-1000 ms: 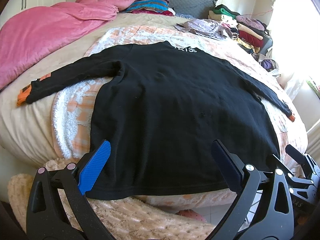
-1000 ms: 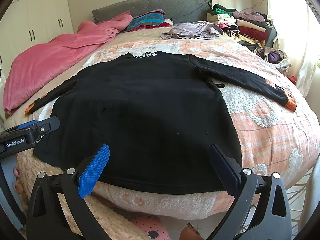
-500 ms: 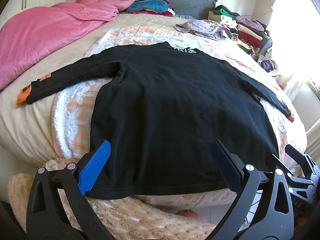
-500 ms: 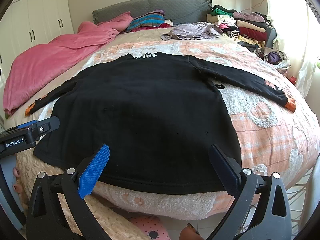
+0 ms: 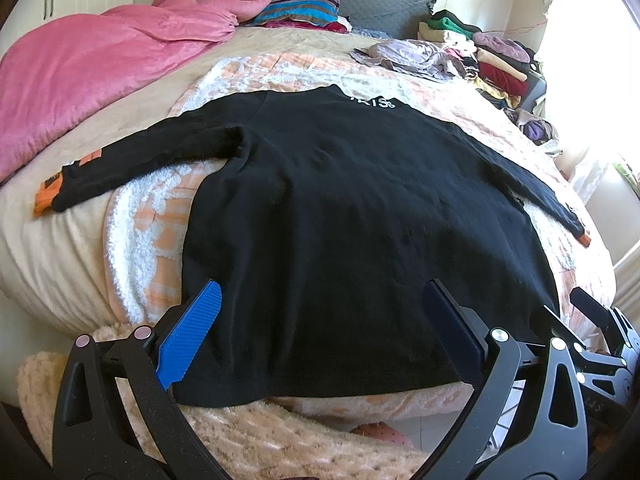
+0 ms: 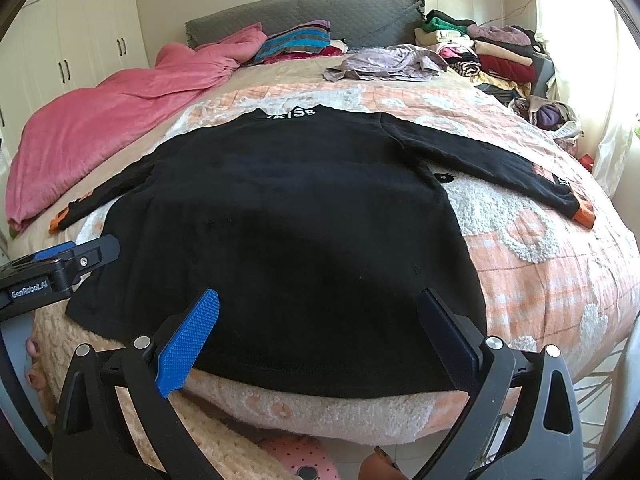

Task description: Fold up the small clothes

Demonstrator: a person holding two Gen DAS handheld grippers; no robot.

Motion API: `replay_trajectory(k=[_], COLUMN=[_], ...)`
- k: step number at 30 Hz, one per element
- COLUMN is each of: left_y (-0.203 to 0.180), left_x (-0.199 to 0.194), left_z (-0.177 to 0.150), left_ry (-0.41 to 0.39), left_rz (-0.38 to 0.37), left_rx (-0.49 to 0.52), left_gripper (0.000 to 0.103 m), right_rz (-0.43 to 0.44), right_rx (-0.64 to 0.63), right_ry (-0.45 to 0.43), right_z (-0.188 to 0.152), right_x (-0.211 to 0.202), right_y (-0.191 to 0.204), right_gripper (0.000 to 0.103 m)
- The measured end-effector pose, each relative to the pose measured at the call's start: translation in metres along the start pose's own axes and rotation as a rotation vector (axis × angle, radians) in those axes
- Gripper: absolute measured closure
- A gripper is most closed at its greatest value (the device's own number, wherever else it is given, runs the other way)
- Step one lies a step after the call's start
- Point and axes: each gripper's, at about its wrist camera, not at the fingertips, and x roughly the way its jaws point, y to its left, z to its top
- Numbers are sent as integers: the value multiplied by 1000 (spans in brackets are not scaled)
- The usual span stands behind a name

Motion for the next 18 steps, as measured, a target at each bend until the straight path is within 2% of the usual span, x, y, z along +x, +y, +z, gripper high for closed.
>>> replay_trajectory(k=[18], left_y=[-10], left_x=[35], left_z=[52], left_ry=[6], left_rz=[29], left_rx=[16], left_gripper=[8], right_rz=[-26], right_rx=[37], right_ry=[-45], right_z=[60], right_x=[28], right_y=[-25], right_gripper=[4])
